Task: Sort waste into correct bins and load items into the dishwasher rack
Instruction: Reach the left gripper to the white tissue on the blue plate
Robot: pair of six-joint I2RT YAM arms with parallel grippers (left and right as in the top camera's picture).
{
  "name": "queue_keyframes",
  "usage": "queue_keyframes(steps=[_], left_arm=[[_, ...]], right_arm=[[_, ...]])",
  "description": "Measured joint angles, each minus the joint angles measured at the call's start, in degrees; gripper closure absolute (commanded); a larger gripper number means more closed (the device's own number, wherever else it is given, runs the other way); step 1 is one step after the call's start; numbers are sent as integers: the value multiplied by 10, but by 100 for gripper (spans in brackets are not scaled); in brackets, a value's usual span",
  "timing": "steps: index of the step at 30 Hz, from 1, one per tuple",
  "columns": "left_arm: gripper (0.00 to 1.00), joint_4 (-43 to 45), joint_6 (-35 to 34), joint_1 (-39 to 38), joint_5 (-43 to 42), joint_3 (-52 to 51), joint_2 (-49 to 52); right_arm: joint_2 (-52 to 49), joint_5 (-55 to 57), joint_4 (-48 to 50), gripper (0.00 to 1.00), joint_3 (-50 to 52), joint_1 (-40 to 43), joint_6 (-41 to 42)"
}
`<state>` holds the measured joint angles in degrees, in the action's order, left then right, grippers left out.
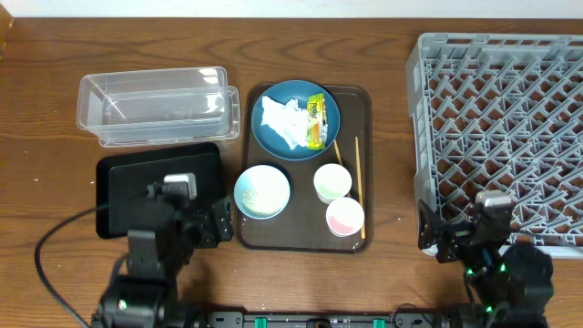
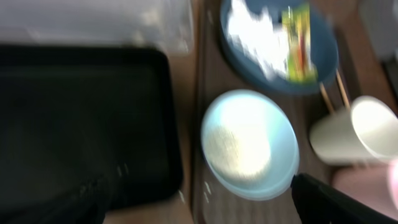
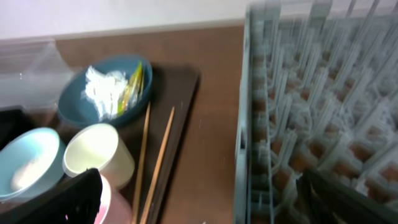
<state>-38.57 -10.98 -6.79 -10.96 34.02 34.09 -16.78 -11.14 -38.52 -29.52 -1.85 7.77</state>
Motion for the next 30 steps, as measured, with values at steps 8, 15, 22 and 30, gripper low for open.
queue_keyframes(steps=[8, 15, 22, 30], left_arm=[[5, -197, -3, 0, -59, 157, 180], [5, -230, -6, 0, -72, 175, 234], [5, -186, -8, 0, -82, 175, 240], [6, -109, -6, -2, -86, 220, 307]], right_arm=[[-211, -10, -161, 1, -156, 0, 10], [-299, -16, -186, 1, -192, 0, 10], [-307, -19, -192, 1, -192, 0, 10], [-307, -20, -191, 1, -192, 0, 10]])
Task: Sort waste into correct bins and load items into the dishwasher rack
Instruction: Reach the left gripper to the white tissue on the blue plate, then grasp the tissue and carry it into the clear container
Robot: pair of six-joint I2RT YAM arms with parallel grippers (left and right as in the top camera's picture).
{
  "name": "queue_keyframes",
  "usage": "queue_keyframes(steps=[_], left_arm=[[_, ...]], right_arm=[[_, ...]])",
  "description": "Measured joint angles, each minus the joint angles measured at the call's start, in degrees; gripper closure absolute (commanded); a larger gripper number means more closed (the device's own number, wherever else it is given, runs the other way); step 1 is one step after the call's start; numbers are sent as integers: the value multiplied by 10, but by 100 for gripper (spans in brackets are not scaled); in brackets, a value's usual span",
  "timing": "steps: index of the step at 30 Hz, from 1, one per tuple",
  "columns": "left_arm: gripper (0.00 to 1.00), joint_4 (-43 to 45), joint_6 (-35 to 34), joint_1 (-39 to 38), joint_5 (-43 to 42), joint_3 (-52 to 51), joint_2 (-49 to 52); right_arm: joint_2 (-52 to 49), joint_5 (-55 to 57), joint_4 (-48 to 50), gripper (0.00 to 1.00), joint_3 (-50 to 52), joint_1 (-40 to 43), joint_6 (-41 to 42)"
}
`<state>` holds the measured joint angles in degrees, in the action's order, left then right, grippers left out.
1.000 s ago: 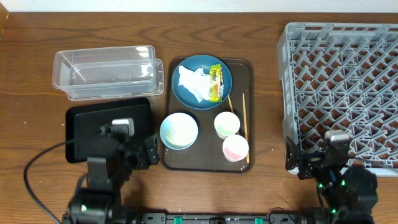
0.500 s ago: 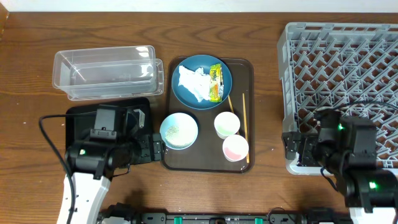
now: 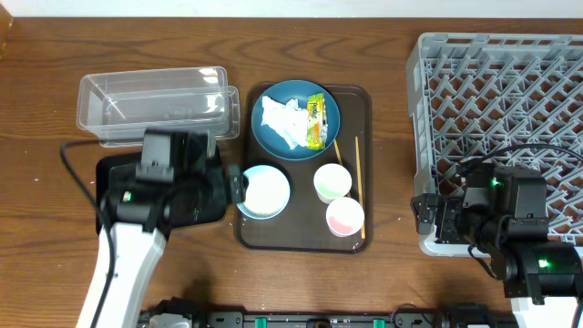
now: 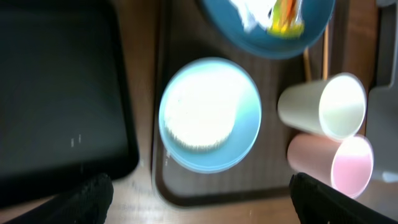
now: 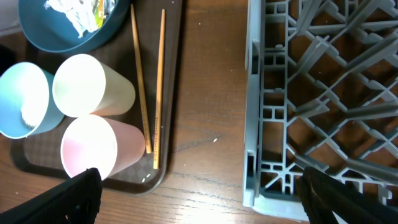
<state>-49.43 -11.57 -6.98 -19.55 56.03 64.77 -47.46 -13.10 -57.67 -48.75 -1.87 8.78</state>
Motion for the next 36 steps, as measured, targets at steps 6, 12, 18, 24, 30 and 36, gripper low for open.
queue_keyframes(steps=[6, 12, 18, 24, 30, 36], left_arm=[[7, 27, 24, -36, 42, 122, 141], [6, 112, 33, -70, 78, 203, 258], [7, 223, 40, -99, 88, 211, 350], [10, 291, 50, -121, 92, 211, 422], [15, 320, 59, -134, 92, 211, 474], [24, 321, 63, -135, 93, 211, 518]], right_arm=[[0, 0, 0, 1, 0, 0, 0], [0, -1, 0, 1, 0, 0, 0], [0, -1, 0, 1, 0, 0, 0], [0, -2, 0, 1, 0, 0, 0], [0, -2, -2, 1, 0, 0, 0], [0, -2, -2, 1, 0, 0, 0]])
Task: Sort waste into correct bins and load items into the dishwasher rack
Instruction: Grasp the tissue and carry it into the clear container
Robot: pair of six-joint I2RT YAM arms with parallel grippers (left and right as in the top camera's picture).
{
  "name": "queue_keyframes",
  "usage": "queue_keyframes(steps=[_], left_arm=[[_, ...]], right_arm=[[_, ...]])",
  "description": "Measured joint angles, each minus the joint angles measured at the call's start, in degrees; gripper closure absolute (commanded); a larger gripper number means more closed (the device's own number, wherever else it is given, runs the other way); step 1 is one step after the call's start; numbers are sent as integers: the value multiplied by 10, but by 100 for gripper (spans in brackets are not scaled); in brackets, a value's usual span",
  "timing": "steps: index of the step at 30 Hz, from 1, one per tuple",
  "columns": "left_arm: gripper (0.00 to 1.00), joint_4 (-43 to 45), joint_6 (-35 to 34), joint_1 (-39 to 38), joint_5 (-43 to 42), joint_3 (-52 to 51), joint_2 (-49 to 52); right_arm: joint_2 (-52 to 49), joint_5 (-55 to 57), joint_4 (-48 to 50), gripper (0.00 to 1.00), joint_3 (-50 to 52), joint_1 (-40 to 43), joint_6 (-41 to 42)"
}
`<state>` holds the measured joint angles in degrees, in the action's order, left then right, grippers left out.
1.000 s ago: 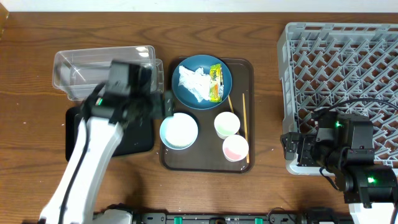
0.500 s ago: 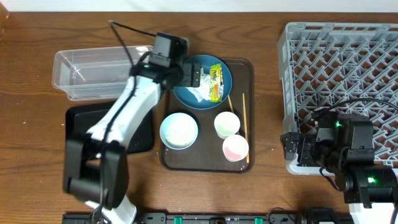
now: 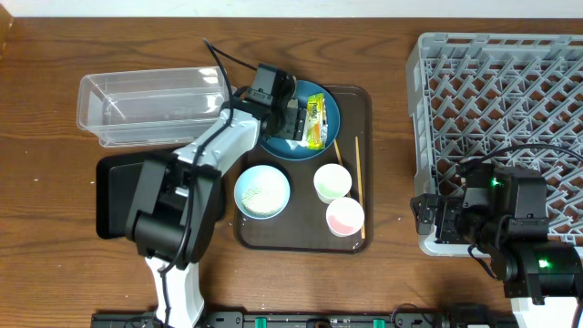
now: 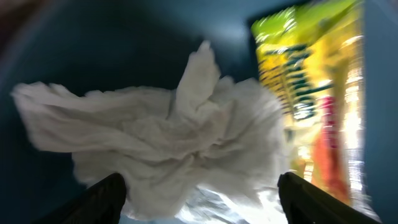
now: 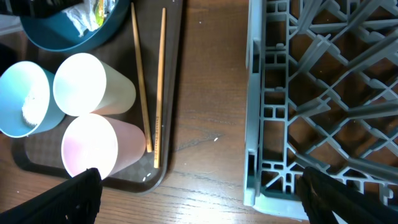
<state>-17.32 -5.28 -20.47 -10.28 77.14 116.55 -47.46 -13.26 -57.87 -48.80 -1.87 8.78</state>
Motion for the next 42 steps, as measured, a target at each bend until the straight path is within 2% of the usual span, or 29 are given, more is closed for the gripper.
queue_keyframes(steps=[3, 7, 8, 12, 17, 25, 29, 35, 40, 41, 42], left_arm=[[39, 1, 3, 0, 1, 0, 15], [65, 0, 4, 0, 1, 0, 15], [74, 0, 4, 0, -3, 0, 16], [87, -1, 5, 0, -16, 0, 15], [89, -25, 6, 0, -19, 0, -4], [89, -80, 6, 14, 0, 0, -132], [89, -84, 6, 46, 31, 0, -169], [89, -80, 6, 102, 49, 0, -173], [85, -51, 7, 148, 54, 0, -173], [78, -43, 6, 158, 56, 0, -173], [77, -38, 8, 165, 56, 0, -173]], right_arm=[[0, 0, -1, 1, 0, 0, 0], [0, 0, -1, 1, 0, 0, 0], [0, 0, -2, 1, 0, 0, 0], [0, 0, -2, 1, 0, 0, 0], [0, 0, -2, 1, 0, 0, 0], [0, 0, -2, 1, 0, 0, 0], [0, 0, -2, 1, 0, 0, 0], [0, 0, -3, 1, 0, 0, 0], [0, 0, -8, 1, 0, 0, 0], [0, 0, -9, 1, 0, 0, 0], [0, 0, -9, 1, 0, 0, 0]])
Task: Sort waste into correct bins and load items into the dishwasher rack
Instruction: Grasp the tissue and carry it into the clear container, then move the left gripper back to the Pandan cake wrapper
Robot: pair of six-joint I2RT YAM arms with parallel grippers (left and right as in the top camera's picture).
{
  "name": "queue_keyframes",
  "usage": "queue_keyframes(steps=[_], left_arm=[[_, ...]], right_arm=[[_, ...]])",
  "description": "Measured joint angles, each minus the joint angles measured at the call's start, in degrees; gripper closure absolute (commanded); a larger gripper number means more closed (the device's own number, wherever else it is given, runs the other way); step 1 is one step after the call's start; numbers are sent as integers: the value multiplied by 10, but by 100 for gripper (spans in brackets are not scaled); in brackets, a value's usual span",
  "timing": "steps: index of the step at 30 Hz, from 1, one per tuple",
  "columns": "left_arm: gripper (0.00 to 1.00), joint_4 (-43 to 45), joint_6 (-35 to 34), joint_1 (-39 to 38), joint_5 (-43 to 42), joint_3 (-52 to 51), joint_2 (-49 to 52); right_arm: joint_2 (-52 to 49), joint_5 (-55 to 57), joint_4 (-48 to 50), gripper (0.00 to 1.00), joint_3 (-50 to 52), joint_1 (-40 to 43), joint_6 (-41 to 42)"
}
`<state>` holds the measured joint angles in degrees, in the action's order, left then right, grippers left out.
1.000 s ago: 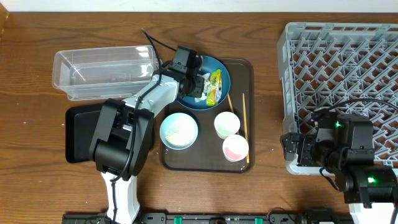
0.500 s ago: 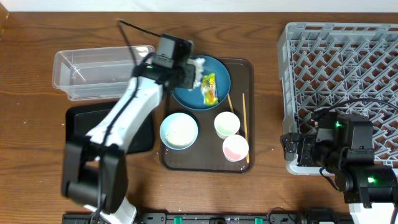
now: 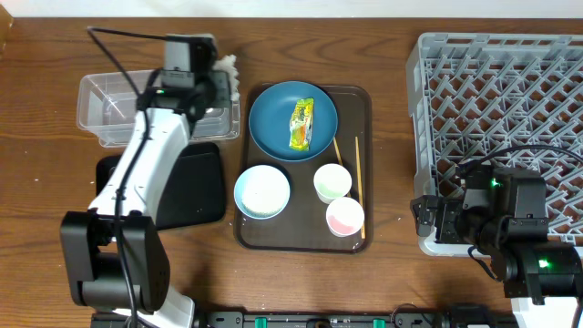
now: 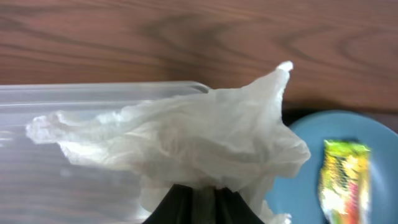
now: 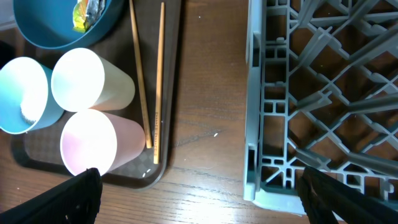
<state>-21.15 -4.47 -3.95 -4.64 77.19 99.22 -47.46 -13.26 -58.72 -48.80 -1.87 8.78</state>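
Note:
My left gripper (image 4: 200, 194) is shut on a crumpled white tissue (image 4: 186, 140), held above the right end of the clear plastic bin (image 3: 137, 109); the tissue (image 3: 226, 64) shows in the overhead view too. The blue plate (image 3: 273, 123) on the brown tray (image 3: 361, 96) holds only a yellow wrapper (image 3: 301, 125). A light blue bowl (image 3: 262, 191), a cream cup (image 3: 332, 182), a pink cup (image 3: 345, 217) and chopsticks (image 3: 357, 178) lie on the tray. My right gripper (image 5: 199, 208) stands open over bare table beside the grey dishwasher rack (image 3: 501, 118).
A black bin (image 3: 196, 187) sits in front of the clear one, left of the tray. The rack's near left corner (image 5: 252, 186) lies close to my right gripper. The table's back edge runs just behind the clear bin.
My left gripper was open over the tissue on the blue plate; it is now shut on the tissue, off the plate and over the clear bin. The wrapper lies nearer the plate's middle. Right arm unmoved.
Both arms sat low at the table's front edge. Then the left hovered by the light blue bowl and the right stood raised beside the rack, where it has stayed. The left gripper then stood over the plate's tissue and now holds it above the clear bin.

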Motion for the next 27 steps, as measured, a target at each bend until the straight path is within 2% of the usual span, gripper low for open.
queue_keyframes(steps=[2, 3, 5, 7, 18, 27], left_arm=[[73, 7, -2, 15, 2, 0, 0], [64, 8, -1, 21, 3, 0, 0], [57, 9, 0, 31, 4, 0, 0], [41, 9, -1, 38, 4, 0, 0], [36, -31, -4, 28, -24, 0, 0], [35, -66, -4, -88, -57, -2, 2]], right_arm=[[0, 0, 0, 1, 0, 0, 0], [0, 0, 0, 1, 0, 0, 0], [0, 0, 0, 1, 0, 0, 0], [0, 0, 0, 1, 0, 0, 0], [0, 0, -7, 1, 0, 0, 0], [0, 0, -7, 1, 0, 0, 0]])
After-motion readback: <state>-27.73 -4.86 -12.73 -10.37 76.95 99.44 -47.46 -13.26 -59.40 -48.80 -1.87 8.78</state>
